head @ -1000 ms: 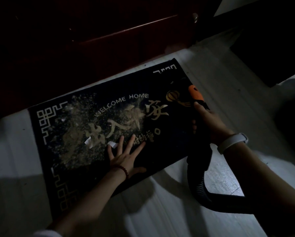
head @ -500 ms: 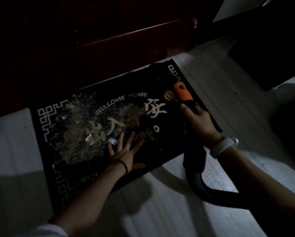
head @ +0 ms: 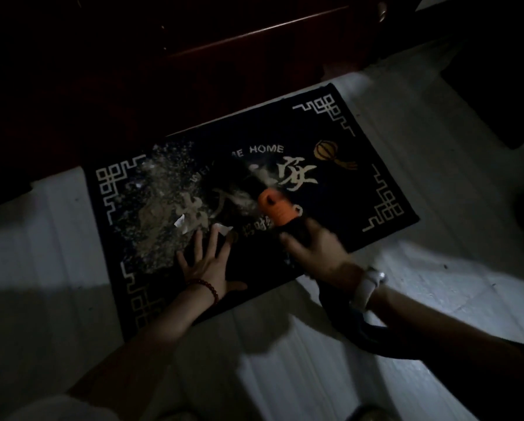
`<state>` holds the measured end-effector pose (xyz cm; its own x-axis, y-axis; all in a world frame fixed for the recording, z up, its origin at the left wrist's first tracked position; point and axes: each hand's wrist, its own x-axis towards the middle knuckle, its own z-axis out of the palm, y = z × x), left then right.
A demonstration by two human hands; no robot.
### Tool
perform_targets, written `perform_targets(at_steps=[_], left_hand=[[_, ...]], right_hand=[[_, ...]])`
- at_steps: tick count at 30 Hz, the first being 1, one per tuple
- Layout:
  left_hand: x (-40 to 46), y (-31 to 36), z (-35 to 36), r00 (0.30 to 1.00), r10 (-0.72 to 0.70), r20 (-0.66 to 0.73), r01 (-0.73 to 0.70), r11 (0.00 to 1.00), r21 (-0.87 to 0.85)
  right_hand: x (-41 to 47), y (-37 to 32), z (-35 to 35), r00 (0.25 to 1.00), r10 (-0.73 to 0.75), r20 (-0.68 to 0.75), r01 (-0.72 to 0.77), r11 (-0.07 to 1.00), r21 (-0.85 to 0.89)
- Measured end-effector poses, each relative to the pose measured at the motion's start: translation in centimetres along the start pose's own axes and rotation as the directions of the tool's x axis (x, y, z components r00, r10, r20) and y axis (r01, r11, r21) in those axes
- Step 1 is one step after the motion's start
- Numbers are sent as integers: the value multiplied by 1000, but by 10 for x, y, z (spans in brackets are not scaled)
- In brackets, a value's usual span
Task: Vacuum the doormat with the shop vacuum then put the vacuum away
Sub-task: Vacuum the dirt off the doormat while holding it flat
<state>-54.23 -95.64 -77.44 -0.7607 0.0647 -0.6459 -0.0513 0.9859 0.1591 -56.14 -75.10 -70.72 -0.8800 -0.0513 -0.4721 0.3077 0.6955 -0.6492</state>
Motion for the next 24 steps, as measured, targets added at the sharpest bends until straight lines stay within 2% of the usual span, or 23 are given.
perform_targets(at_steps=[1,3,5,8,10,15,18,20,24], left_hand=[[0,0,0,1000,-8,-2,8,1000,-6],[1,-1,2,1000,-3,-16,2,1000,-18],[0,-3,3,999,12,-39,-13,1000,-14],[-1,-3,3,998,27,-54,-27,1000,-14],[-2,-3,3,998,28,-52,-29,999,-19],[-1,-2,3,999,26,-41,-27,999,-31],[-2,-2,2,999,16,-37,-16,1000,-13],[-2,-2,2,999,15,-38,-15,1000,-1],[-2,-2,2,999,19,-31,-20,1000,-12]], right_hand=[[-8,-1,5,998,-23,64,26,999,-40],[-6,-2,-6,997,-56,48,56,998,5],[6,-4,-27,996,-47,-77,53,995,79],[24,-1,-55,957,97,-275,-23,965,262],[28,0,-68,932,171,-319,-50,934,355],[18,5,-39,955,189,-227,-134,962,240],[-8,2,-11,991,128,-35,-119,973,198],[-17,-3,-15,996,86,28,-89,976,197],[4,1,-41,979,100,-176,-64,978,200]])
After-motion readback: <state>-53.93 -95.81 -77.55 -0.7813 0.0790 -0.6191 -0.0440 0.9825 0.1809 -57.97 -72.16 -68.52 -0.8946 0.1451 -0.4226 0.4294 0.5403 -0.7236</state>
